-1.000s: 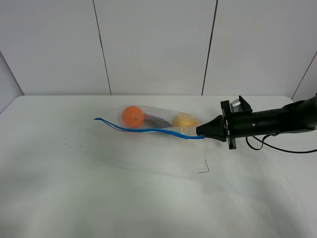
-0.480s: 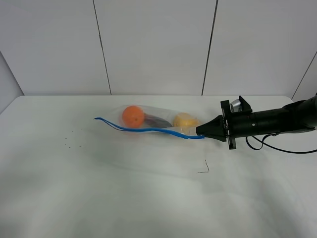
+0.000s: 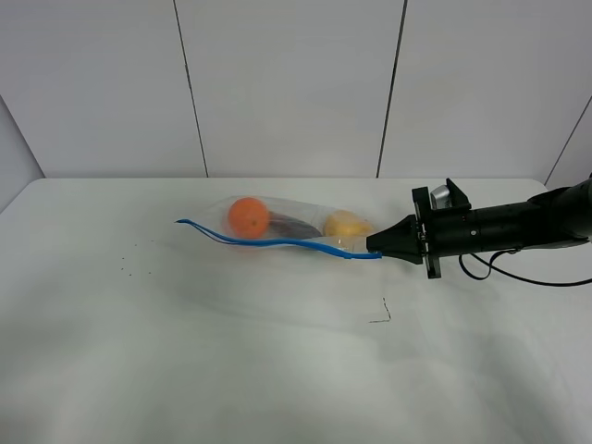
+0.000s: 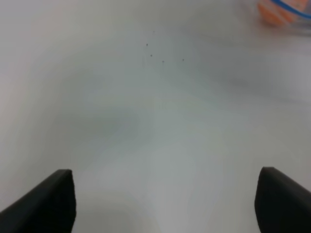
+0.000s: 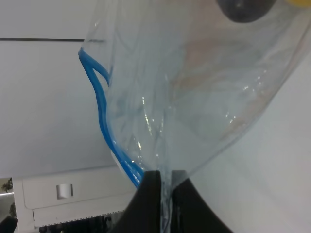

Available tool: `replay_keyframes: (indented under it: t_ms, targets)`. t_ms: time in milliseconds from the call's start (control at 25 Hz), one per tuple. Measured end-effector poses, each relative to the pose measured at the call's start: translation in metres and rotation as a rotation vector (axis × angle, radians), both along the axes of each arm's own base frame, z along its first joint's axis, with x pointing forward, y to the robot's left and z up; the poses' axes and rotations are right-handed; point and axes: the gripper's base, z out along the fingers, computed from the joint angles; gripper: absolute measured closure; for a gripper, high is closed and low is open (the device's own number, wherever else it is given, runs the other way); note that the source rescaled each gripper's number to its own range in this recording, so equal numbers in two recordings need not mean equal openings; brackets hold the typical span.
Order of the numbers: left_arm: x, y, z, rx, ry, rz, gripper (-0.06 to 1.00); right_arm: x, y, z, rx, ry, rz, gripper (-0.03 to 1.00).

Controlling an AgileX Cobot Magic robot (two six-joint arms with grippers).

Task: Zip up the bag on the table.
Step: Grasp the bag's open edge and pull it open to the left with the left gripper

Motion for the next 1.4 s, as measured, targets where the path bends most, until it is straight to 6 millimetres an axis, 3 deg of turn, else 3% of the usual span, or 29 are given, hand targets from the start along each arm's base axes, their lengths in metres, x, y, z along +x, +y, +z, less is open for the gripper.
replay_keyframes:
  t_ms: [120,240,440,600,920,1160,1400]
  targets:
    - [0.009,-0.004,0.022,0.009,-0.070,-0.049,-0.06,0.000,0.000,0.000,0.000,0.000,0.000,0.97]
    - [0.033,-0.008,0.043,0.069,-0.057,-0.132,-0.06,0.000,0.000,0.000,0.000,0.000,0.000,0.97]
    - [0.091,-0.011,0.070,0.273,-0.029,-0.284,-0.06,0.000,0.000,0.000,0.000,0.000,0.000,0.97]
    - [0.128,-0.015,0.078,0.440,-0.027,-0.397,-0.06,0.000,0.000,0.000,0.000,0.000,0.000,0.97]
    - [0.189,-0.041,0.052,0.597,0.035,-0.593,-0.06,0.000,0.000,0.000,-0.001,-0.004,0.002,0.97]
    - [0.208,-0.101,0.020,0.792,-0.016,-0.852,-0.06,0.000,0.000,0.000,-0.002,-0.008,0.003,0.97]
    - [0.210,-0.159,-0.034,0.996,-0.020,-1.105,-0.06,0.000,0.000,0.000,-0.002,-0.008,0.004,0.97]
